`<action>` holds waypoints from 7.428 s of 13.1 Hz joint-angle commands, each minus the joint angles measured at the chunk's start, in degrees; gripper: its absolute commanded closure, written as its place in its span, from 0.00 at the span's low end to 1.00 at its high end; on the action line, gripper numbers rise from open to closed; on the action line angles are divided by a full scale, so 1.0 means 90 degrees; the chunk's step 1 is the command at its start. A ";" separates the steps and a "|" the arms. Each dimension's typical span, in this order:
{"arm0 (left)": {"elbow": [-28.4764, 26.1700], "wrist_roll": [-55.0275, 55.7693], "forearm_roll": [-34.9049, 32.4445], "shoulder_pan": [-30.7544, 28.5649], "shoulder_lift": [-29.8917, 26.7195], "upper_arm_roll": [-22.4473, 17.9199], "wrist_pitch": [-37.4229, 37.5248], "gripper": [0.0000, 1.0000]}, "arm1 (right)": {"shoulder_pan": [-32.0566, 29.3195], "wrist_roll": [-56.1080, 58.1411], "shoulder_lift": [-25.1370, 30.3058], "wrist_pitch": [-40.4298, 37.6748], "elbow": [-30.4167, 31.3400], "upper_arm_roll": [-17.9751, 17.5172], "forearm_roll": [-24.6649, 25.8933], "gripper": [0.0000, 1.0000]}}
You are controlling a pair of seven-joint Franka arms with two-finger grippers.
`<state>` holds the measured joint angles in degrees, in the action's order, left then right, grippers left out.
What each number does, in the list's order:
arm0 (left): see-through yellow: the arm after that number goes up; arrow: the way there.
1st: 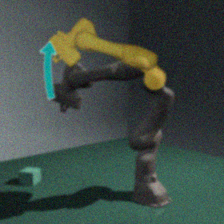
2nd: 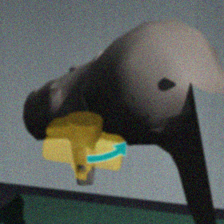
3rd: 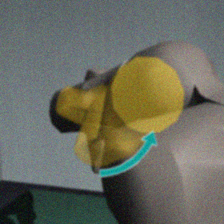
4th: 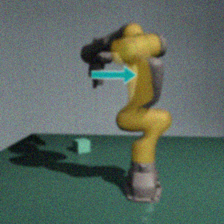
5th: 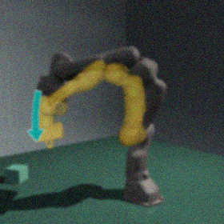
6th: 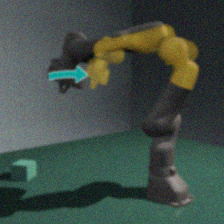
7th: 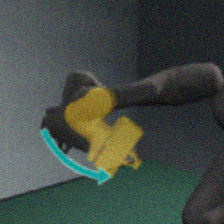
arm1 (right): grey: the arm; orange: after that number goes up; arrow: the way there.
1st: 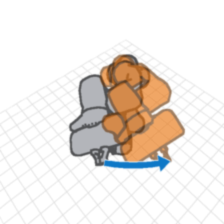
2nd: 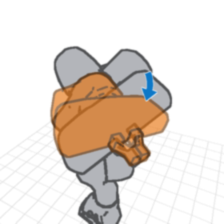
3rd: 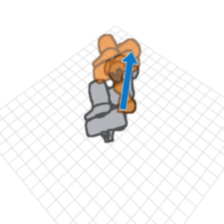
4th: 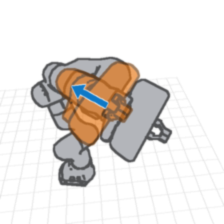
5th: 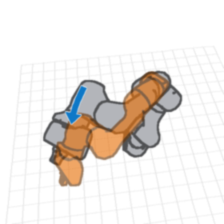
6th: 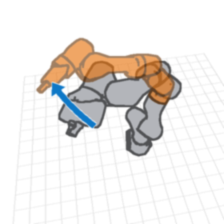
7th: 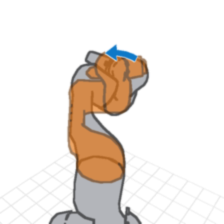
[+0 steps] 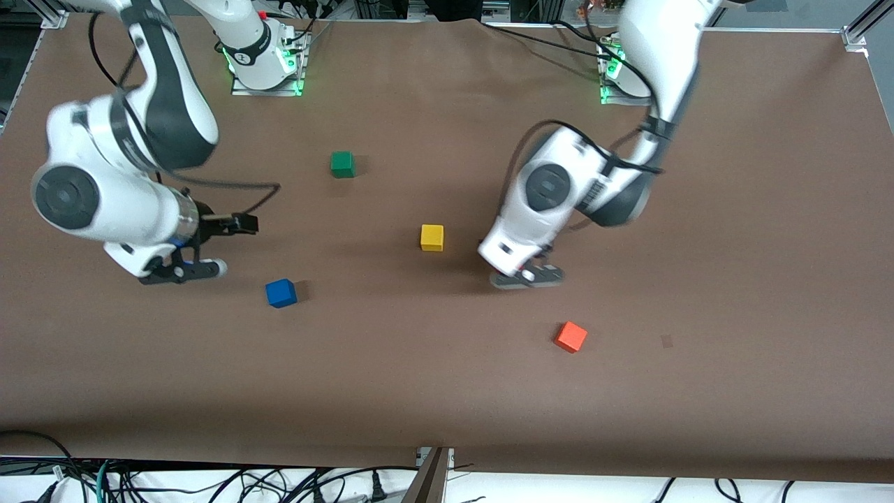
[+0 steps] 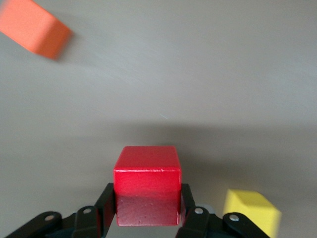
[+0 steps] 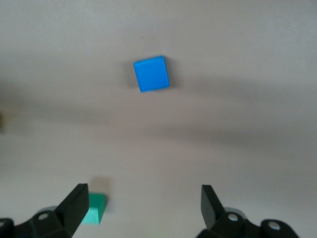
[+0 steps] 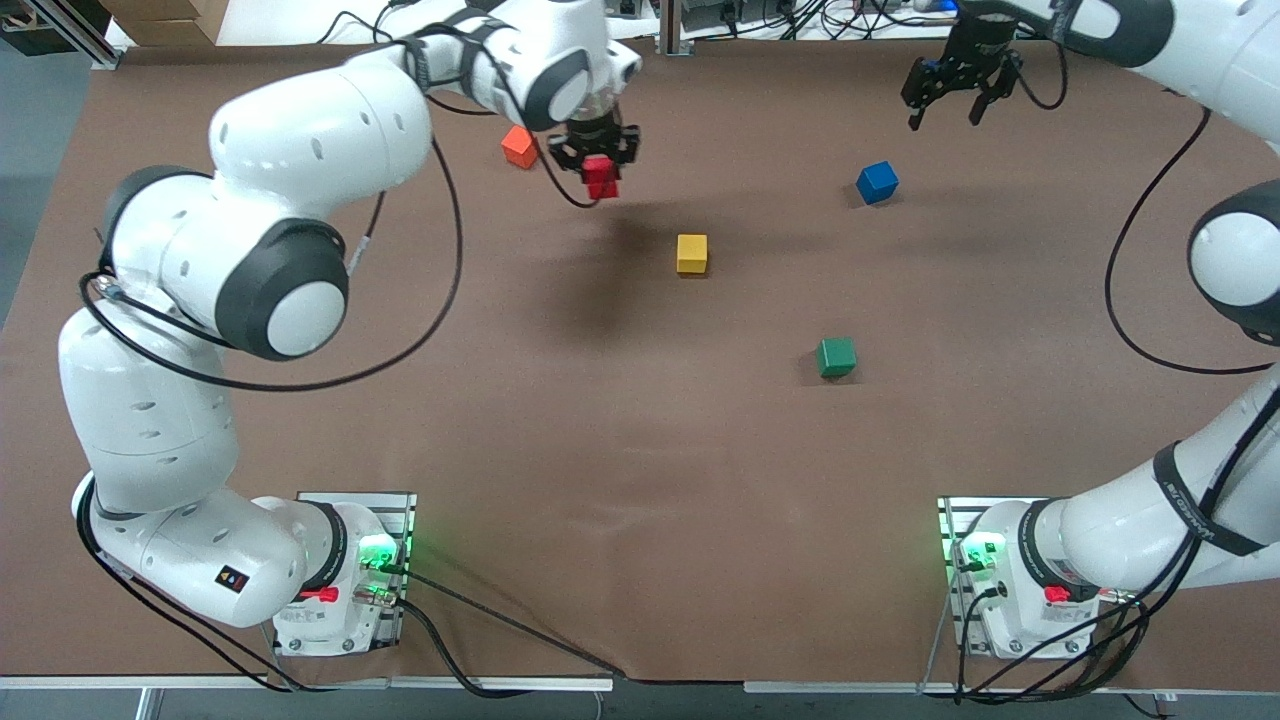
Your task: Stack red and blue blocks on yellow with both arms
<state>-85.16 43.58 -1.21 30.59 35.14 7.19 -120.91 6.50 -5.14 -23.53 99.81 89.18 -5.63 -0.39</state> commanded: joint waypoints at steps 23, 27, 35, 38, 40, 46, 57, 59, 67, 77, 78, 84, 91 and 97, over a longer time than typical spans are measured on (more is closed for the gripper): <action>0.1435 0.0461 -0.0140 0.1562 0.1330 -0.0184 0.0211 0.74 | 0.0050 0.1685 -0.2181 0.2943 0.0023 0.0040 0.0170 0.24; 0.1455 0.0461 -0.0130 0.1562 0.1418 -0.0223 0.0202 0.73 | 0.0049 0.1685 -0.2190 0.2933 0.0023 0.0040 0.0170 0.27; 0.1660 0.0773 -0.0061 0.1415 0.1457 -0.0233 0.0163 0.00 | 0.0069 0.1470 -0.2161 0.2924 0.0004 0.0030 0.0160 0.62; 0.1709 0.0763 -0.0042 0.1250 0.1302 -0.0214 0.0463 0.00 | 0.0069 0.1460 -0.2142 0.2798 -0.0045 0.0011 0.0151 0.70; 0.2058 0.0744 -0.0110 0.0996 0.1135 -0.0233 0.0883 0.00 | 0.0098 0.1227 -0.2112 0.2331 -0.0366 -0.0009 0.0131 0.70; 0.2363 -0.0689 -0.0140 -0.0389 0.0482 -0.0243 0.1178 0.00 | 0.0702 -0.0732 -0.1907 0.0709 -0.1528 -0.0145 0.0102 0.70; 0.2334 -0.2437 -0.0052 -0.3281 -0.0808 -0.0165 0.2798 0.00 | 0.1190 -0.4954 -0.0969 0.0413 -0.1199 -0.1806 0.0043 0.70; 0.2334 -0.2819 -0.0052 -0.3554 -0.0993 -0.0165 0.3042 0.00 | 0.1387 -0.5335 -0.0999 0.0676 -0.1003 -0.1806 0.0063 0.70; 0.2207 -0.4110 -0.0032 -0.3790 -0.1628 -0.0233 0.4448 0.00 | 0.1982 -0.5405 -0.1565 0.1263 -0.0993 -0.1796 0.1018 0.69; -0.0792 -0.4061 0.0144 -0.3673 -0.3553 -0.0301 0.3151 0.00 | 0.2295 -0.5386 -0.1770 0.1595 -0.0993 -0.1796 0.1235 0.67; -0.0791 -0.4042 0.0134 -0.3682 -0.3543 -0.0301 0.3161 0.00 | 0.2334 -0.5395 -0.1809 0.1634 -0.0993 -0.1796 0.1235 0.67; -0.0665 -0.3983 0.0144 -0.3663 -0.3475 -0.0243 0.3161 0.00 | 0.2315 -0.5357 -0.1897 0.1664 -0.0993 -0.1777 0.1254 0.67; -0.0664 -0.3924 0.0144 -0.3683 -0.3465 -0.0243 0.3170 0.00 | 0.2286 -0.4996 -0.1907 0.1644 -0.0973 -0.1630 0.1254 0.67; -0.0664 -0.3924 0.0144 -0.3682 -0.3465 -0.0243 0.3170 0.00 | 0.2237 -0.5005 -0.1956 0.1722 -0.0973 -0.1611 0.1186 0.67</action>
<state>-90.79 8.17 -0.90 -2.28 4.68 5.00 -92.14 26.70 -50.59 -41.04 114.83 80.51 -19.73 10.07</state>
